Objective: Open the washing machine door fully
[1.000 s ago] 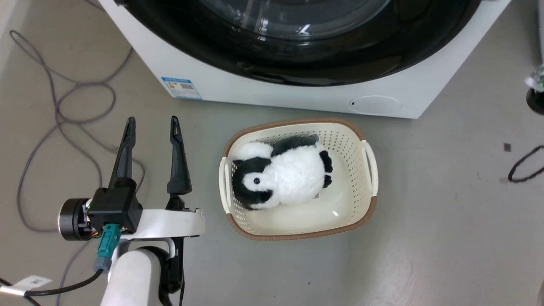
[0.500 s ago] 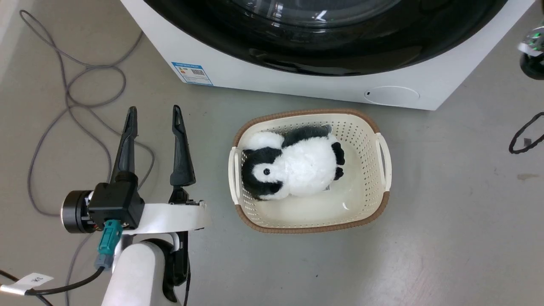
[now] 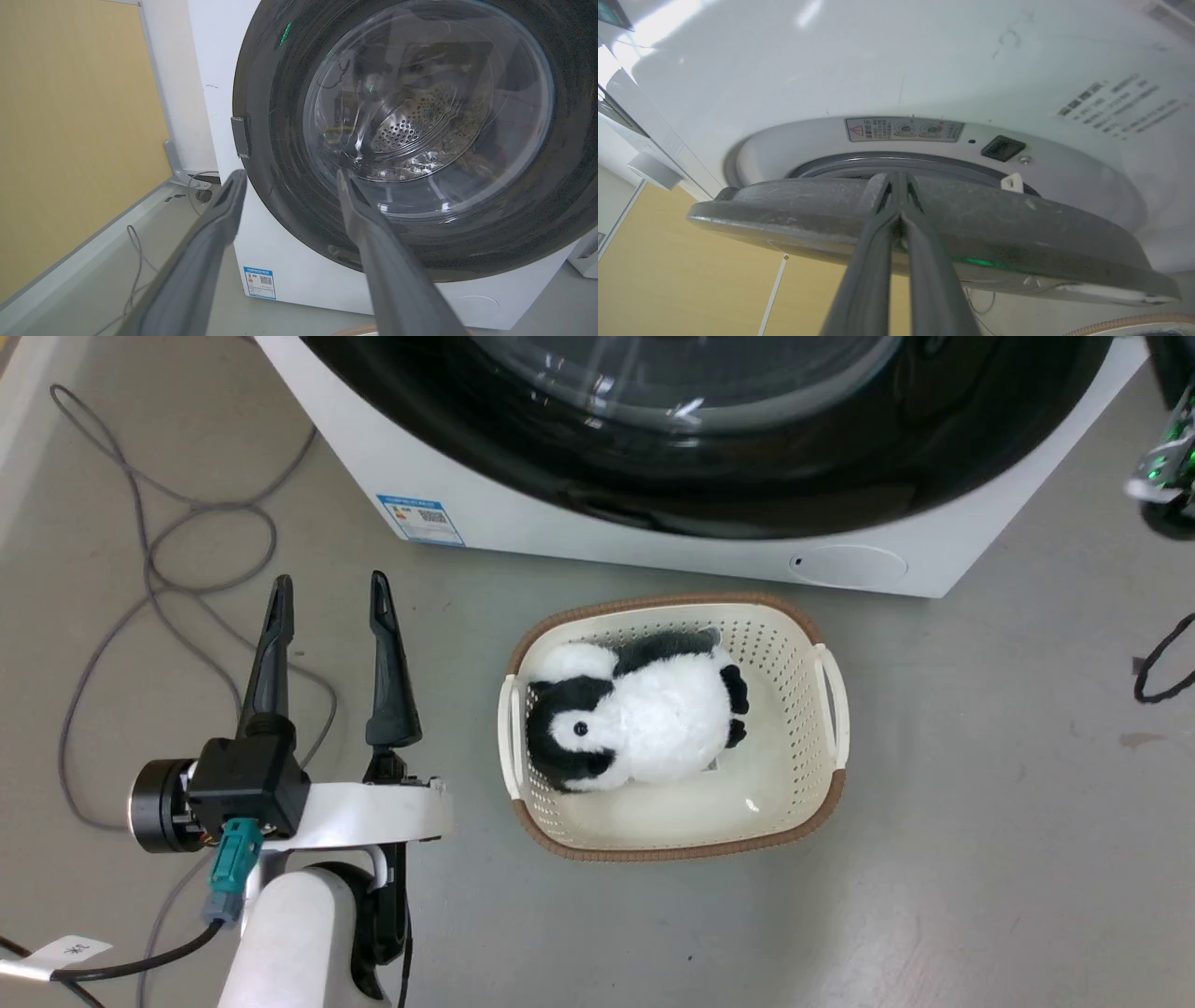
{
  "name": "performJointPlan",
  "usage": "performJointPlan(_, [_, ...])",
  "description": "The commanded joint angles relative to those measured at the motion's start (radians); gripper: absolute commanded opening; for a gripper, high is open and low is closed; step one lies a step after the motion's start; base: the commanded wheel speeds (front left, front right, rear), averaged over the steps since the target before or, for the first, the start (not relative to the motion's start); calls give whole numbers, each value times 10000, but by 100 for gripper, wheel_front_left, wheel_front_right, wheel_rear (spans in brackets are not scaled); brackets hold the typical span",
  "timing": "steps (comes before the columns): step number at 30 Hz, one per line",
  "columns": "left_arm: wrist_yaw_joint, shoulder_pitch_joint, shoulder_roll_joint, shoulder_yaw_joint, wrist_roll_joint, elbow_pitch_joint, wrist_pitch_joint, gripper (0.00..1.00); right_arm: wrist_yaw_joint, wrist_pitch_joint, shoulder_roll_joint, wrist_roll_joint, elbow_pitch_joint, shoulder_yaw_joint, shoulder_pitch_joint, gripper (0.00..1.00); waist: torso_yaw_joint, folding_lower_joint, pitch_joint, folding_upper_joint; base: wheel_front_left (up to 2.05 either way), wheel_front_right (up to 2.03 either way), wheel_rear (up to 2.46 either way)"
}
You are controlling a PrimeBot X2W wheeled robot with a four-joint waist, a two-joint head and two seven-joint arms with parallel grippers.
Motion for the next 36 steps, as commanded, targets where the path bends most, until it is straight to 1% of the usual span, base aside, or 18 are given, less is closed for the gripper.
performJointPlan(1, [-43,24,6,47,24,36,-55,100,10,333,320,108,-39,306,350,0,-65,0,-108,0,0,0,0])
performJointPlan(10, [-134,240,6,136,98,167,-55,100,10,844,412,306,-602,726,1286,0,-268,0,-605,0,0,0,0])
performJointPlan(15, [-194,457,6,257,174,263,-55,100,10,1268,475,475,-1370,1029,2233,0,-395,0,-1009,0,0,0,0])
performJointPlan(16, [-194,457,6,257,174,263,-55,100,10,1268,475,475,-1370,1029,2233,0,-395,0,-1009,0,0,0,0])
performJointPlan(25, [-355,967,6,421,291,433,-55,100,10,1827,604,719,-2873,1543,3977,0,-570,0,-1665,0,0,0,0])
performJointPlan(36, [-468,1617,6,428,317,798,-55,100,10,2157,1031,877,-4287,2274,5929,0,-598,0,-2570,0,0,0,0])
